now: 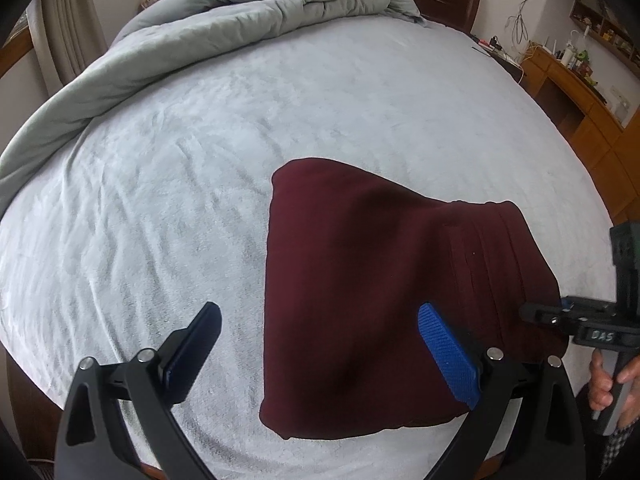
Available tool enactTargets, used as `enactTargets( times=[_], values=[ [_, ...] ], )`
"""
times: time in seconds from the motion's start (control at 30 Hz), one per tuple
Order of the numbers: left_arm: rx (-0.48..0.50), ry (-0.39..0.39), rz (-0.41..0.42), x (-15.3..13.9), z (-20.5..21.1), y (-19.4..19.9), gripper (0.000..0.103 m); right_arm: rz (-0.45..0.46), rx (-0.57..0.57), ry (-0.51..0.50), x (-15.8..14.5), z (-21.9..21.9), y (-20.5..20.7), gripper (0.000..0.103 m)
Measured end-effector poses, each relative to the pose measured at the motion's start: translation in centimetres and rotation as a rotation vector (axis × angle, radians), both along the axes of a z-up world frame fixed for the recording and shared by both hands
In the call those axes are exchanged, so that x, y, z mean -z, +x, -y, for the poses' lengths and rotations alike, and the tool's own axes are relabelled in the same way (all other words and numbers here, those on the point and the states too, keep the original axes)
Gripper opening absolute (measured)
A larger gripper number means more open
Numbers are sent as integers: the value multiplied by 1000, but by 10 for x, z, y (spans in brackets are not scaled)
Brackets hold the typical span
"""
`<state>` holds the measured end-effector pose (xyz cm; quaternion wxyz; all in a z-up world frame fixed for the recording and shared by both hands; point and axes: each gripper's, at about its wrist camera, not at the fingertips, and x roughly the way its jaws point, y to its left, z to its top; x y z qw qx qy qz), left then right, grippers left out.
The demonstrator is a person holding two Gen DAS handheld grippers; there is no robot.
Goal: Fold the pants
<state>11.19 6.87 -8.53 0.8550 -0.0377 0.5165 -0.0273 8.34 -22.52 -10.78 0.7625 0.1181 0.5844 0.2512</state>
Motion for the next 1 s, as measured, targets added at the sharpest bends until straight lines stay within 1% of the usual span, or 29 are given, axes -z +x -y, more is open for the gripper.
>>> enactTargets(
  times=[0.07, 0.13, 0.27, 0.3, 0.47, 0.53, 0.57, 0.6, 0.63, 0.67, 0.7, 0.8, 0.9, 1.0],
  values=[
    [3, 10, 5, -1, 2, -1, 99, 26, 4, -4, -10, 1, 2, 61],
    [7, 25, 9, -1, 4, -1, 99, 42, 13, 0, -18, 0, 10, 62],
    [8, 29, 8, -1, 4, 0, 99, 62, 29, -33, -21, 2, 37, 67],
    [5, 35, 9, -1, 4, 0, 99, 65, 33, -36, -21, 1, 42, 71],
    [4, 50, 16, -1, 6, 0, 99, 55, 58, -53, -7, -1, 78, 73],
    [8, 48, 15, 0, 7, 0, 99, 42, 66, -37, -1, -4, 88, 73],
    [9, 48, 15, 0, 7, 0, 99, 33, 75, -25, 3, -3, 93, 68],
    [9, 50, 16, 0, 7, 0, 99, 30, 77, -15, 5, -3, 97, 52],
    [10, 52, 17, 0, 8, 0, 99, 27, 75, -15, 6, -5, 98, 43],
    [9, 55, 17, 0, 8, 0, 99, 23, 80, -38, 9, -5, 101, 25],
    [10, 58, 20, -1, 9, 1, 99, 17, 81, -41, 11, -5, 102, 21],
    [14, 59, 23, -2, 10, 1, 99, 33, 85, -9, 5, 0, 97, 14],
    [17, 57, 20, -1, 11, 3, 99, 64, 84, -14, -9, 4, 90, 12],
    [15, 47, 12, 0, 11, 4, 99, 73, 103, -19, -22, 12, 82, 11]
  ],
)
